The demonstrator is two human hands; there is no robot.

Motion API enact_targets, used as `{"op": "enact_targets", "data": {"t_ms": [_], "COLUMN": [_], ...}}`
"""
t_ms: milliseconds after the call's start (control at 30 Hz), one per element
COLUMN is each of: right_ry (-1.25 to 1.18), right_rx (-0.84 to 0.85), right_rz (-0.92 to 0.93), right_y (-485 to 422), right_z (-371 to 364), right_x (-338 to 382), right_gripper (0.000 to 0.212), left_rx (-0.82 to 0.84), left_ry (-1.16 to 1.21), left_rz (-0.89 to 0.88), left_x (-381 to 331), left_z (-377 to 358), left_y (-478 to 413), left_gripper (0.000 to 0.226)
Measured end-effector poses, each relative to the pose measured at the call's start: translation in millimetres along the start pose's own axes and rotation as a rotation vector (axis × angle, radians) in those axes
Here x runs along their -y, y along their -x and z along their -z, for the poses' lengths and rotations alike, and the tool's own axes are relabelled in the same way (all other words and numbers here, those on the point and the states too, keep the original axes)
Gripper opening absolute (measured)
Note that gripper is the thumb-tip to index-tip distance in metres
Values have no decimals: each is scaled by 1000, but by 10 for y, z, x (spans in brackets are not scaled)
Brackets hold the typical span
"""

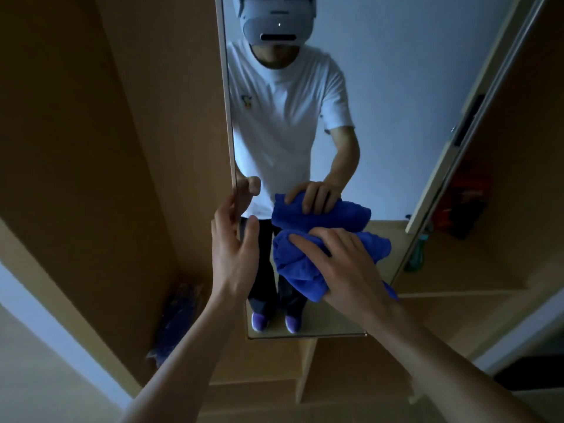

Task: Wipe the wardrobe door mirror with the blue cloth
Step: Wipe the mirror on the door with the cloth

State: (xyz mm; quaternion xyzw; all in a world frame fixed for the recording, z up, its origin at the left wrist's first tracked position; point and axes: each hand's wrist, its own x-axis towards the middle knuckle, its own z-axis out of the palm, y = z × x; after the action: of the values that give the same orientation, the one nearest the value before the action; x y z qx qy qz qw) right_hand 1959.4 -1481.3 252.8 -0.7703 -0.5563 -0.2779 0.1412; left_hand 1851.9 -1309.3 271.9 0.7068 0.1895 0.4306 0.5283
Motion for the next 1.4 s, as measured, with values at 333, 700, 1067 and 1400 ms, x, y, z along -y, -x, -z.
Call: {"op": "enact_targets", "data": {"t_ms": [333, 700, 1067, 1400], "right_ry": [94, 383, 552, 475], "right_rx": [-153, -391, -552, -595], "right_rz": [105, 186, 104, 69], "right_y": [-808, -2022, -2829, -2964], "right_z": [1166, 2761, 3766, 3669], "right_x": [-259, -620, -898, -921], "right_gripper": [53, 53, 56, 51], "left_rx": [-61, -194, -191, -262], "left_ry": [-82, -114, -173, -156], "left_rz": [-203, -338, -383, -421], "left_x": [-1083, -2142, -2561, -2469], "left_z": [-51, -146, -82, -141], "left_y": [-618, -1262, -1532, -1484], "left_gripper": [47, 62, 83, 88]}}
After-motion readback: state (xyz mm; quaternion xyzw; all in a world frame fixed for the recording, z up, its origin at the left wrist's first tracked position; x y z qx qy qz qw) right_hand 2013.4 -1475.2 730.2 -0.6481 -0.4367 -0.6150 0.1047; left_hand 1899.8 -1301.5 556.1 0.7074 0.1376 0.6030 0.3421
